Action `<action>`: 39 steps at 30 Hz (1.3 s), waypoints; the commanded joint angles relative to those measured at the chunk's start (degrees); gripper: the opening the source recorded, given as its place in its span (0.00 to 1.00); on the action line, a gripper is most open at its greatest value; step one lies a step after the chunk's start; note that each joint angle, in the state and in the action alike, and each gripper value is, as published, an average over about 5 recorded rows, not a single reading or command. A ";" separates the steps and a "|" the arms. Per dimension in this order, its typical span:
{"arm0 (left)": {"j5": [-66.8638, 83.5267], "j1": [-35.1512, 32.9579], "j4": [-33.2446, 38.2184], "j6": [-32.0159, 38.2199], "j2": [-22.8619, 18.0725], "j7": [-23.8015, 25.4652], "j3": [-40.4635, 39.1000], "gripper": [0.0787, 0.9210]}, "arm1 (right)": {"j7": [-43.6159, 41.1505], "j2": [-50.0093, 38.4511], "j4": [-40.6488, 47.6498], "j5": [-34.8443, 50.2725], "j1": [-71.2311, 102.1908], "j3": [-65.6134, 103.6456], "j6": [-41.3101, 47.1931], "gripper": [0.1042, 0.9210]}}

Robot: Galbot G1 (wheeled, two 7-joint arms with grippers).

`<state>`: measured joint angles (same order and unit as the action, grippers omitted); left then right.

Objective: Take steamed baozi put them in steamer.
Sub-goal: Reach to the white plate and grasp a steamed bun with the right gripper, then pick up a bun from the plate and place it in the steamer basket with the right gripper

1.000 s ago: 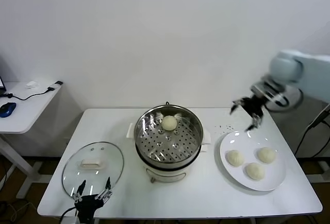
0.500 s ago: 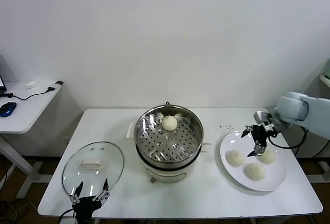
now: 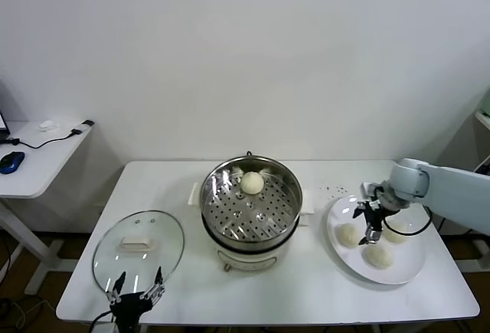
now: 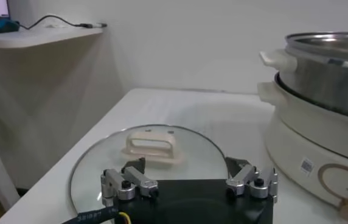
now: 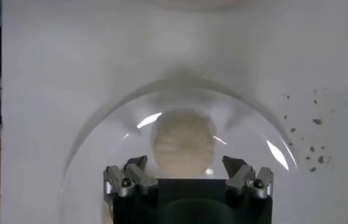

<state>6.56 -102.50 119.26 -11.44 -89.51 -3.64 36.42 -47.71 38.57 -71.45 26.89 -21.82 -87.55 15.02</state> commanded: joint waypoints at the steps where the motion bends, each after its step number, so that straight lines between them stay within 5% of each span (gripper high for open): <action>1: 0.00 0.12 -0.45 -0.11 0.26 0.03 -0.21 0.88 | 0.61 1.94 2.02 -1.13 3.86 2.35 1.19 0.88; 7: -0.05 0.11 -0.32 -0.14 0.32 0.02 -0.53 0.88 | 1.07 2.05 1.89 -2.15 4.09 2.35 1.32 0.86; 15: -0.31 -0.50 0.27 0.07 0.29 -0.06 -0.65 0.88 | 1.05 1.73 0.91 -3.02 3.18 2.78 1.27 0.66; 21: -0.41 -0.94 0.66 0.29 0.21 -0.16 -0.78 0.88 | -0.71 -0.76 -3.13 -1.18 -4.41 -0.27 0.56 0.61; 32: -0.57 -0.85 0.90 0.42 0.78 0.03 -0.88 0.88 | -6.61 4.48 -14.10 20.66 -44.03 -18.36 0.13 0.61; 39: -1.36 -0.75 0.96 0.55 1.07 0.16 -1.40 0.88 | -0.38 15.11 -21.36 34.04 -47.72 -12.41 6.92 0.62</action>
<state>5.70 -103.30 120.06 -10.94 -88.56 -3.59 35.33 -51.08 44.27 -84.13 44.09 -53.91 -98.82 17.01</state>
